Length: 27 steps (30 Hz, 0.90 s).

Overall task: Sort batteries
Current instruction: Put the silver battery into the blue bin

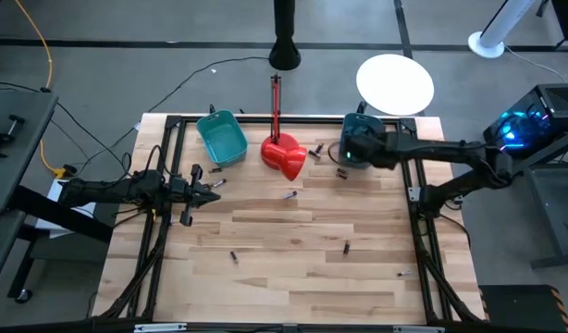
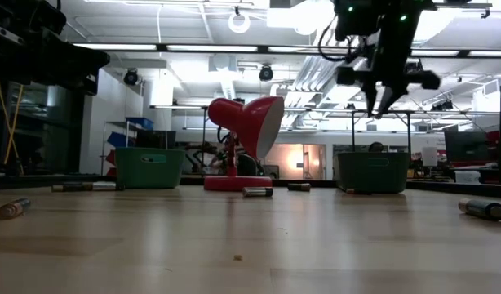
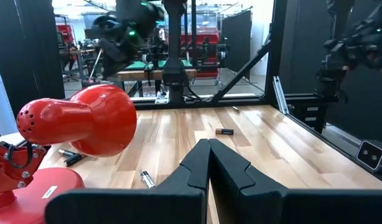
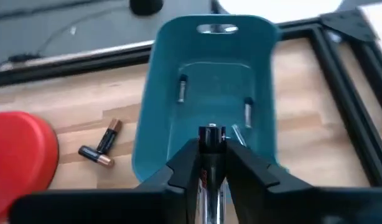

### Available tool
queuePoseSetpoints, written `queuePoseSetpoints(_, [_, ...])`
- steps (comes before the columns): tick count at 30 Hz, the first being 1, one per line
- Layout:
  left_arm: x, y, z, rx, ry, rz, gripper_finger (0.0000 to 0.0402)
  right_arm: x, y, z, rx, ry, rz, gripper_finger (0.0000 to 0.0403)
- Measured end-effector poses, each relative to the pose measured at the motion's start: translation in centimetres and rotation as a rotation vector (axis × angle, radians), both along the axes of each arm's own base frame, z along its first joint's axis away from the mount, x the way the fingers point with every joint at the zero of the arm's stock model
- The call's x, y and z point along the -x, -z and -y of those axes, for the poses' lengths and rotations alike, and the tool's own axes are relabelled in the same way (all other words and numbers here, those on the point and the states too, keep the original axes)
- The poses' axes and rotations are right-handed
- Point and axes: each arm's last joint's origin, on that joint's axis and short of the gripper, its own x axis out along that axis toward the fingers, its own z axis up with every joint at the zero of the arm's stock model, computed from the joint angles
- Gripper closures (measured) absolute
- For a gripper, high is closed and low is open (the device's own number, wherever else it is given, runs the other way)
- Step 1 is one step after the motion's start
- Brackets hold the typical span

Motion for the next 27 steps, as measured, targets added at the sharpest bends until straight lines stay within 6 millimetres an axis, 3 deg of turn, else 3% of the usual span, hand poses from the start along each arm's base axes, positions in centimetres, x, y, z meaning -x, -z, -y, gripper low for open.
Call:
queuePoseSetpoints(5, [0.0,0.0,0.0,0.0,0.0,0.0,0.0402,0.0,-0.1,1.7,-0.033,-0.071,-0.013,0.027])
queuePoseSetpoints(10, [0.0,0.0,0.0,0.0,0.0,0.0,0.0402,-0.4,-0.3,-0.3,-0.161,-0.275,-0.011,0.0226])
queuePoseSetpoints(13, [0.0,0.0,0.0,0.0,0.0,0.0,0.0402,-1.1,-0.5,-3.8,-0.302,-0.538,0.005,0.0219])
queuePoseSetpoints(18, [0.0,0.0,0.0,0.0,0.0,0.0,0.0401,-1.0,-0.3,-12.2,-0.595,-0.857,0.02,0.0218])
queuePoseSetpoints(23, [0.0,0.0,0.0,0.0,0.0,0.0,0.0401,2.0,0.3,-20.3,-0.894,-0.974,-0.104,0.0218])
queuePoseSetpoints(27, [0.0,0.0,0.0,0.0,0.0,0.0,0.0401,5.3,1.2,-24.8,-0.974,-1.077,-0.315,0.0218])
